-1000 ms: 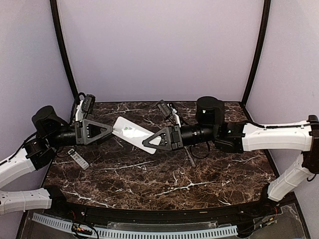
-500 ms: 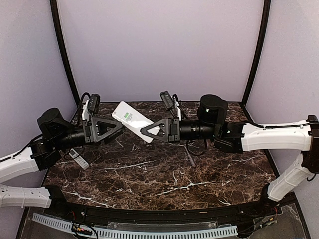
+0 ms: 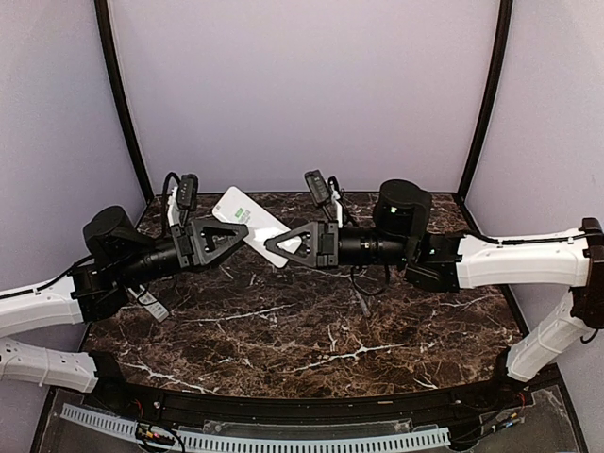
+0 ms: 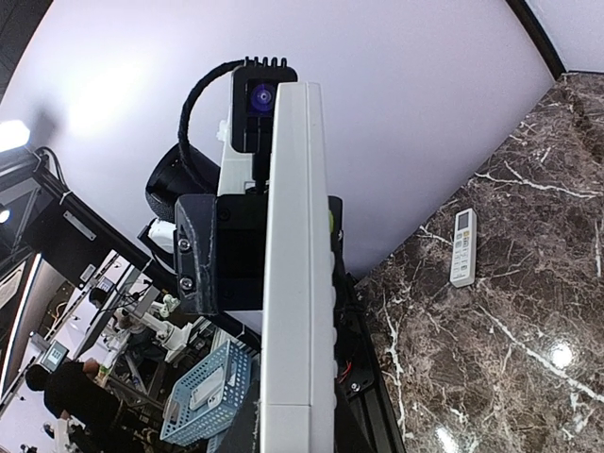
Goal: Unload the batteries from the remote control
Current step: Pass from the right arm to the left
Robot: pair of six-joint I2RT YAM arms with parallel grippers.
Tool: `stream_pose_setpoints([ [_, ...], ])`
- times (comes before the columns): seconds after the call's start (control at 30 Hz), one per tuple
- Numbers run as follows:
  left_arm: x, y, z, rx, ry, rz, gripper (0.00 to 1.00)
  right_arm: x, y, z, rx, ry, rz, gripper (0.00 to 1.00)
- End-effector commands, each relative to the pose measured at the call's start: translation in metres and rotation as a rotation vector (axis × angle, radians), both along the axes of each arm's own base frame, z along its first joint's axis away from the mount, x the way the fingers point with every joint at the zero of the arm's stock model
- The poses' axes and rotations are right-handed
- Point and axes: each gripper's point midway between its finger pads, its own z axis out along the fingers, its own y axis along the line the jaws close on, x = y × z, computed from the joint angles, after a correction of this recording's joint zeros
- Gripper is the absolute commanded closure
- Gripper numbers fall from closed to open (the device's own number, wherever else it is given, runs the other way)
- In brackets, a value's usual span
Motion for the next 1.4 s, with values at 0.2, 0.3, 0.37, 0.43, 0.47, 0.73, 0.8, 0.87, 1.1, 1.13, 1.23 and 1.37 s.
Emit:
stream_pose_setpoints([
  [0.2, 0.005, 0.004, 0.029, -0.076, -0.05, 0.063, 0.59, -0.007, 0.0, 0.018, 0.076, -0.024, 0.004, 1.0],
  [0.3, 0.007, 0.003, 0.029, -0.074, -0.047, 0.069, 0.6, -0.009, 0.0, 0.018, 0.077, -0.026, 0.01, 1.0],
  [0.37, 0.009, 0.003, 0.028, -0.073, -0.041, 0.075, 0.6, -0.01, 0.0, 0.018, 0.078, -0.028, 0.016, 1.0],
  [0.43, 0.011, 0.003, 0.027, -0.071, -0.036, 0.084, 0.62, -0.011, 0.001, 0.018, 0.078, -0.031, 0.022, 1.0],
  [0.47, 0.011, 0.003, 0.027, -0.071, -0.036, 0.085, 0.64, -0.012, 0.001, 0.018, 0.076, -0.03, 0.025, 1.0],
  [0.73, 0.014, 0.005, 0.025, -0.06, -0.026, 0.109, 0.86, -0.014, 0.002, 0.013, 0.047, -0.028, 0.022, 1.0],
  [0.8, 0.015, 0.007, 0.024, -0.058, -0.022, 0.12, 0.94, -0.014, 0.001, 0.013, 0.047, -0.024, 0.022, 0.97],
  [0.87, 0.016, 0.009, 0.024, -0.056, -0.017, 0.128, 0.99, -0.015, -0.002, 0.015, 0.053, -0.019, 0.017, 0.83],
  [1.1, 0.014, 0.015, 0.022, -0.043, -0.006, 0.142, 1.0, -0.018, -0.014, 0.011, 0.048, -0.001, 0.001, 0.28],
  [1.13, 0.014, 0.015, 0.022, -0.04, -0.006, 0.145, 1.0, -0.019, -0.015, 0.009, 0.044, 0.002, 0.004, 0.26],
  [1.23, 0.013, 0.016, 0.022, -0.042, -0.005, 0.144, 1.0, -0.02, -0.016, 0.002, 0.025, 0.02, 0.005, 0.25],
  [1.37, 0.011, 0.015, 0.024, -0.041, -0.007, 0.131, 1.0, -0.016, -0.018, 0.002, 0.051, 0.041, -0.018, 0.28],
])
